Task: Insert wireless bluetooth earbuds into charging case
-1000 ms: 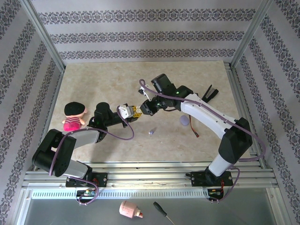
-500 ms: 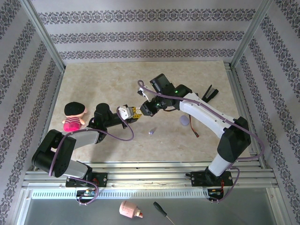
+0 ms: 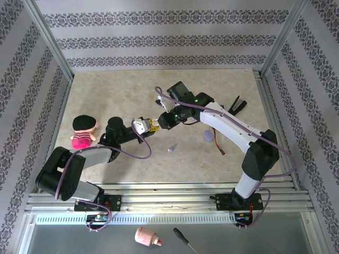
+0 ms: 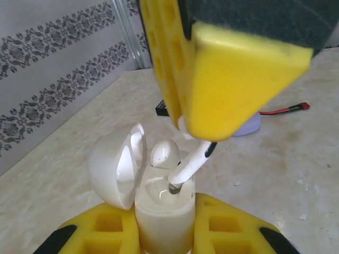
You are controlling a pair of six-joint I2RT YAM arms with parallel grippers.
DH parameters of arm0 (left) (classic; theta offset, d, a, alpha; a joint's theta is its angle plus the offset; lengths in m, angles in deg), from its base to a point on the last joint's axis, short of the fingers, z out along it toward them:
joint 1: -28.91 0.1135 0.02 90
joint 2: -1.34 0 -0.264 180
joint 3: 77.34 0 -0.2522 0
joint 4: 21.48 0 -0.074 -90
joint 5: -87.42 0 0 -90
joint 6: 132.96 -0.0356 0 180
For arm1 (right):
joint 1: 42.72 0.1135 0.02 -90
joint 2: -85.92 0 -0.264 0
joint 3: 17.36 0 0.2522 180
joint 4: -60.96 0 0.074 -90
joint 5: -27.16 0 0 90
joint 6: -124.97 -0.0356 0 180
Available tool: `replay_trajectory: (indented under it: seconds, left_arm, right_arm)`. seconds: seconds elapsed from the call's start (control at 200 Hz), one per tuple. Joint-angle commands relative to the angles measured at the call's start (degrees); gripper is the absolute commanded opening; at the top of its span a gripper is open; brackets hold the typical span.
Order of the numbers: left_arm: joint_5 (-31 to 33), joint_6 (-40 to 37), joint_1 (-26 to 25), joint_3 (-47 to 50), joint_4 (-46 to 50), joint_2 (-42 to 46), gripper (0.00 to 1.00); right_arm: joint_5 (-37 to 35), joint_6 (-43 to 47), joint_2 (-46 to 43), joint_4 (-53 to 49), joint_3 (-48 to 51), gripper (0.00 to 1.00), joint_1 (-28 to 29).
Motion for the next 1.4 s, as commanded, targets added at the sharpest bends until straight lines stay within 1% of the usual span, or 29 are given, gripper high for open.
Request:
replay_trajectory:
  seconds: [0.0, 0.18, 0.355, 0.46, 0.56, 0.695, 0.804, 1.064, 1.244, 1.394]
  left_arm:
    - [0.9, 0.1, -0.8, 0.5, -7.7, -0.4, 0.0]
    - [1.7, -0.1, -0.9, 0.5, -9.0, -2.1, 0.0]
    - [3.5, 2.3, -0.9, -0.1, -10.4, -4.6, 0.0]
    - [7.8, 2.3, -0.9, 0.3, -11.8, -6.0, 0.0]
    - [11.2, 0.5, -0.8, 0.2, -9.9, -6.1, 0.0]
    - [14.1, -0.8, -0.7, 0.3, -8.1, -5.3, 0.0]
    - [15.5, -1.6, -0.3, 1.0, -6.5, -3.4, 0.0]
    - [15.3, -1.1, -0.1, 2.6, -4.4, 0.0, 0.0]
    - [14.2, 0.2, -0.2, 3.0, -4.5, 1.2, 0.0]
    - [14.0, 0.5, -0.2, 3.1, -4.6, 1.5, 0.0]
  right_arm:
    - [-3.8, -5.5, 1.8, 0.2, -0.8, 0.13, -0.6]
    - [-3.1, -8.8, 2.0, 2.4, -0.7, 0.13, -1.1]
    - [-2.6, -10.3, 1.1, 4.6, 1.3, 0.14, -2.6]
    - [-2.0, -9.7, 0.3, 5.0, 2.4, 0.15, -3.1]
    - [-1.3, -7.7, -0.6, 4.8, 3.8, 0.16, -3.1]
    - [-1.6, -5.1, -1.2, 4.2, 7.0, 0.16, -3.9]
    - [-1.7, -4.2, 0.0, 4.4, 11.4, 0.16, -5.3]
    - [-2.8, -3.5, 4.7, 7.1, 19.1, 0.16, -6.7]
    - [-4.0, -4.1, 8.2, 9.7, 21.7, 0.16, -7.5]
    - [-5.8, -4.6, 8.9, 11.1, 22.6, 0.17, -8.1]
